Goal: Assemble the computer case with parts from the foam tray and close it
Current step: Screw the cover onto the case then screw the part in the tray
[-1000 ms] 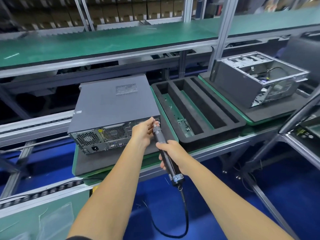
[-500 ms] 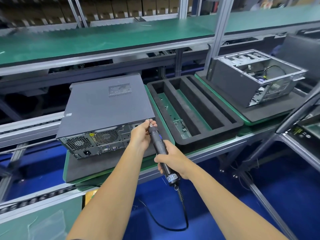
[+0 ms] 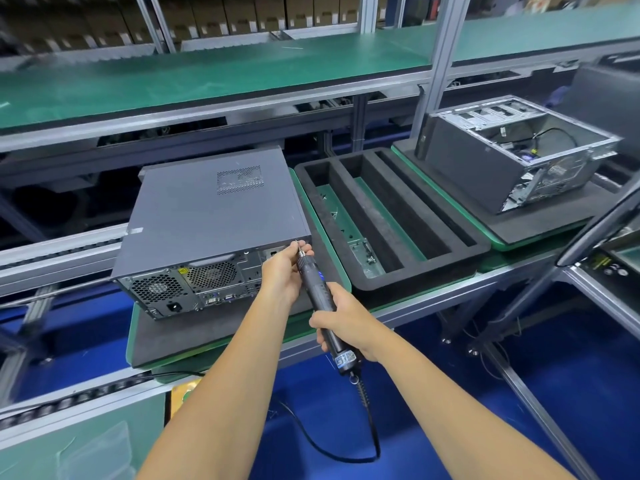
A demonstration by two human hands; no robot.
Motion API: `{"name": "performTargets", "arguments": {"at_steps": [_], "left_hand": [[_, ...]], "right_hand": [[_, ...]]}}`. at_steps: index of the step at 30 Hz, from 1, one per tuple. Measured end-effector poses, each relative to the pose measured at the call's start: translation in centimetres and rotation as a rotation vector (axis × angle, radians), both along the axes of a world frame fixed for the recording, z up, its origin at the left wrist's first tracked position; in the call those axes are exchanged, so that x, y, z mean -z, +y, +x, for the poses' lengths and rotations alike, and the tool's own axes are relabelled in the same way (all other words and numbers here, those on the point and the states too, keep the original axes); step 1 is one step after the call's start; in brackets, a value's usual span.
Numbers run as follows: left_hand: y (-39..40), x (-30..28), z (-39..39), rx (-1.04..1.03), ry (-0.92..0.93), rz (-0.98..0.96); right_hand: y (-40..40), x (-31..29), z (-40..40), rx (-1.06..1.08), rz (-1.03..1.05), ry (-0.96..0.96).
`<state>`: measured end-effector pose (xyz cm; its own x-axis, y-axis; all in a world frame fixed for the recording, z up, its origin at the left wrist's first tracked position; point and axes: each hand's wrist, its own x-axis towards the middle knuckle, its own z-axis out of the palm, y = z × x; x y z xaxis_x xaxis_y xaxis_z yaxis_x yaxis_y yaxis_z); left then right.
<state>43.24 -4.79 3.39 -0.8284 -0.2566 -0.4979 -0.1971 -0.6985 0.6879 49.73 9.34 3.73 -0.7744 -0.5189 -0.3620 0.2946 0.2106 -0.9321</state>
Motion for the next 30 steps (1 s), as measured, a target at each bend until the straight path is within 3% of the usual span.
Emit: {"name": "performTargets", "arguments": {"at_steps": [18,23,27,30], "left_hand": [[-0.2,-0.4,0.1,-0.018,0.023,0.073],[0.0,-0.8,0.3,0.001,0.017,0.007],[0.8,-1.0,0.3,-0.002,-0.017,-0.047],[2.3,-1.2,-0.1,0.058,-0.061,-0.212]], "right_hand": [[-1.2,-0.9,0.1,0.061,0.015,-0.042],[-1.6,-0.8,0.0,0.056,0.226,0.171],[-1.7,-1.5,-0.1,0.048,0.073,0.024],[-0.3,-1.6,-0.2,0.042,0.020,-0.100]]}}
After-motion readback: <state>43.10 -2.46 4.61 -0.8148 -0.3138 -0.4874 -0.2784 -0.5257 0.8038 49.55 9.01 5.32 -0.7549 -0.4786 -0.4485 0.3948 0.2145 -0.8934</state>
